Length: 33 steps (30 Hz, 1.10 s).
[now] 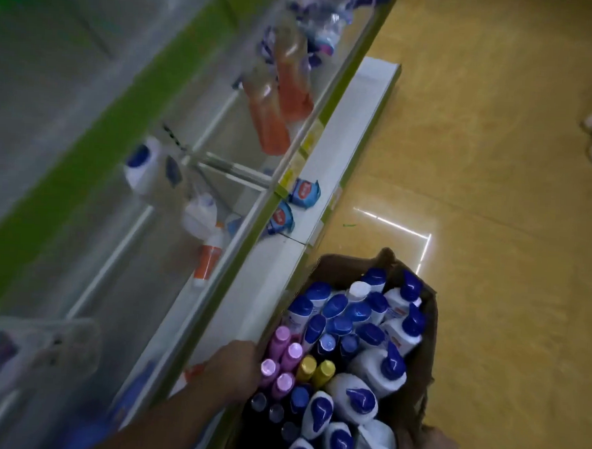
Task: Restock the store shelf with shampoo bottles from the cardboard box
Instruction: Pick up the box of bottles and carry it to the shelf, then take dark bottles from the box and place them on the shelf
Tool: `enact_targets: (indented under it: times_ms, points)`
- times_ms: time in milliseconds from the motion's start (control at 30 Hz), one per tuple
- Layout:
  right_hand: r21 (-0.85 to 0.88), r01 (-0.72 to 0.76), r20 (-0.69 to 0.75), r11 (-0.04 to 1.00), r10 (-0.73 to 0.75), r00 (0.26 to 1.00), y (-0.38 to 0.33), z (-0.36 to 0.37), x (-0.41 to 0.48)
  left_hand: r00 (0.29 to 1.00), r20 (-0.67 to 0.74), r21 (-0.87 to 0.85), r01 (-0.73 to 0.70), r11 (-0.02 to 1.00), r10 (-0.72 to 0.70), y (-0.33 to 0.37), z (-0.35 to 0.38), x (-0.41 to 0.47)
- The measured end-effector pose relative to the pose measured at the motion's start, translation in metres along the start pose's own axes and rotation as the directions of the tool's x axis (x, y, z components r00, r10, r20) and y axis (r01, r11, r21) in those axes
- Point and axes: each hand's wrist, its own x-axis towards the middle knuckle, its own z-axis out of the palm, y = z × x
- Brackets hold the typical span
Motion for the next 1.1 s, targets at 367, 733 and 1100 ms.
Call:
enact_targets:
  times_ms: [367,733,1100]
  points:
    - [0.128,-0.327,0.079,0.936,0.319,0.944,0.05,0.13,0.135,0.997,-0.046,0.062,-0.061,0.996,0.064,-0.02,0.077,0.157]
    - [0.063,-0.31,0.133,0.949,0.3,0.945,0.068,0.165,0.153,0.998,-0.051,0.022,-0.027,0.999,0.028,-0.046,0.108,0.193]
    - [-0.011,-0.29,0.303,0.957,0.28,0.911,0.076,0.152,0.152,0.995,-0.104,0.026,0.004,1.0,-0.002,-0.045,0.118,0.171]
